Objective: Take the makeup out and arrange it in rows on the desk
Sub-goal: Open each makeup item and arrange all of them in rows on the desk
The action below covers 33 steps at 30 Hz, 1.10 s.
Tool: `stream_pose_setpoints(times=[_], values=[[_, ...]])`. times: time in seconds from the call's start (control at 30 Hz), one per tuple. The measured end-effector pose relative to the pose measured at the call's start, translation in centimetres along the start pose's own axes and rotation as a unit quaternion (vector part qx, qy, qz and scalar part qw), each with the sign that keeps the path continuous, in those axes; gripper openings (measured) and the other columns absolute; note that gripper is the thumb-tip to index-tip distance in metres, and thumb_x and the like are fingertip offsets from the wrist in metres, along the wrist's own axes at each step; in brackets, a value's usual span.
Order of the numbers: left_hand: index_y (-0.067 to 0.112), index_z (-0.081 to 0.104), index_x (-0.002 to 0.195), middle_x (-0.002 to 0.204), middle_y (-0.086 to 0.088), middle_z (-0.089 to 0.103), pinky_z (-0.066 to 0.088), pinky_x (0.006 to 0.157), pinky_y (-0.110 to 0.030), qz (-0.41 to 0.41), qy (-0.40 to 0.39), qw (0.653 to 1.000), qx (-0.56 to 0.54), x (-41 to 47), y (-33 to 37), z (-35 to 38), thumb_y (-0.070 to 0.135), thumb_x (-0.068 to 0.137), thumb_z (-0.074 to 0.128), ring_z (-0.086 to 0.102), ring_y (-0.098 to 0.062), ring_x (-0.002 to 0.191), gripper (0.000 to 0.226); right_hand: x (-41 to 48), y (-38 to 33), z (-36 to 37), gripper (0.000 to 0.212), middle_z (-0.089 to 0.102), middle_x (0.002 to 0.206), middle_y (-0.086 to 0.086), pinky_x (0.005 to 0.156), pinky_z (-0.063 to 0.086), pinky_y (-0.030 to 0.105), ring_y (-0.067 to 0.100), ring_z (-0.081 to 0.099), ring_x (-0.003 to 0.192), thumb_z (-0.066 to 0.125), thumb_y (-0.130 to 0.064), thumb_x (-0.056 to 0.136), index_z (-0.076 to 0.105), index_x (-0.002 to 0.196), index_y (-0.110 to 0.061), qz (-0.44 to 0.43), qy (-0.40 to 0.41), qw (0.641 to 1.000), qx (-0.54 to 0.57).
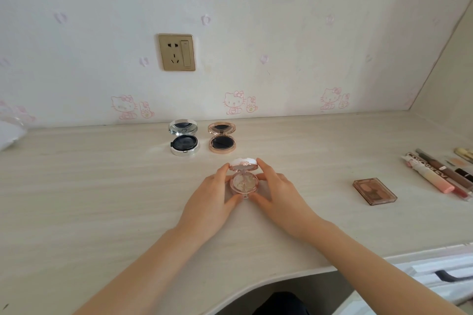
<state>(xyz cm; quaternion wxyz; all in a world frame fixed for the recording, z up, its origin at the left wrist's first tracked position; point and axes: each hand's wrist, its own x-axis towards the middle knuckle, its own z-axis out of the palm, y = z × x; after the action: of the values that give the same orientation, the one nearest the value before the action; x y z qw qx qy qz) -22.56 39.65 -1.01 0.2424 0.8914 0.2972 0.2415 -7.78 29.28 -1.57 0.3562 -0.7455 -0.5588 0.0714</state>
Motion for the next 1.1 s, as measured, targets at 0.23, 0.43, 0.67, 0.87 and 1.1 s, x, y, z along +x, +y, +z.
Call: stream_pose_setpoints(times=[0.23,0.43,0.67,0.87,1.1], values=[[0.021,0.024,0.147,0.133,0.003,0.054,0.043,0.096,-0.034,0.013,0.0,0.999,0.035,3.8,0.6,1.4,0.045,0.09,0.057,0.045,-0.017,0.125,0.07,3.3,2.1,-0.4,0.073,0.058,0.125,-0.004,0.087,0.035,0.024,0.017,0.044,0.12,0.061,-0.042,0.089,0.021,0.147,-0.027,0.028,0.02,0.999,-0.001],[0.019,0.025,0.147,0.131,-0.004,0.053,0.047,0.089,-0.036,0.008,0.017,0.996,0.088,6.0,0.8,2.3,0.028,0.093,0.053,0.048,-0.021,0.122,0.062,6.3,3.9,-0.3,0.075,0.06,0.123,0.0,0.087,0.04,0.031,0.02,0.044,0.12,0.06,-0.044,0.088,0.02,0.148,-0.026,0.042,0.037,0.998,-0.024],[0.008,0.047,0.136,0.145,-0.003,0.045,0.034,0.107,-0.029,0.147,0.017,0.969,0.196,7.9,0.1,2.5,0.009,0.086,0.048,0.037,-0.021,0.134,0.05,9.8,5.7,-0.3,0.073,0.062,0.119,0.0,0.088,0.044,0.034,0.022,0.05,0.116,0.059,-0.044,0.088,0.021,0.147,-0.023,0.053,0.042,0.998,-0.017],[0.013,0.031,0.148,0.154,0.0,0.031,0.021,0.115,-0.03,0.151,-0.033,0.957,0.245,10.5,-0.5,2.6,0.023,0.096,0.038,0.018,-0.019,0.144,0.053,12.2,6.8,-0.8,0.066,0.066,0.107,0.002,0.077,0.039,0.029,0.023,0.056,0.102,0.061,-0.037,0.088,0.026,0.142,-0.022,0.041,0.031,0.999,-0.01],[0.012,0.023,0.15,0.158,-0.003,0.022,0.017,0.117,-0.031,0.148,-0.036,0.951,0.267,11.5,-0.5,3.2,0.025,0.097,0.034,0.015,-0.019,0.145,0.056,13.2,7.3,-1.0,0.065,0.066,0.107,0.001,0.073,0.032,0.023,0.022,0.056,0.1,0.061,-0.034,0.089,0.026,0.143,-0.021,0.028,0.035,0.999,-0.01]])
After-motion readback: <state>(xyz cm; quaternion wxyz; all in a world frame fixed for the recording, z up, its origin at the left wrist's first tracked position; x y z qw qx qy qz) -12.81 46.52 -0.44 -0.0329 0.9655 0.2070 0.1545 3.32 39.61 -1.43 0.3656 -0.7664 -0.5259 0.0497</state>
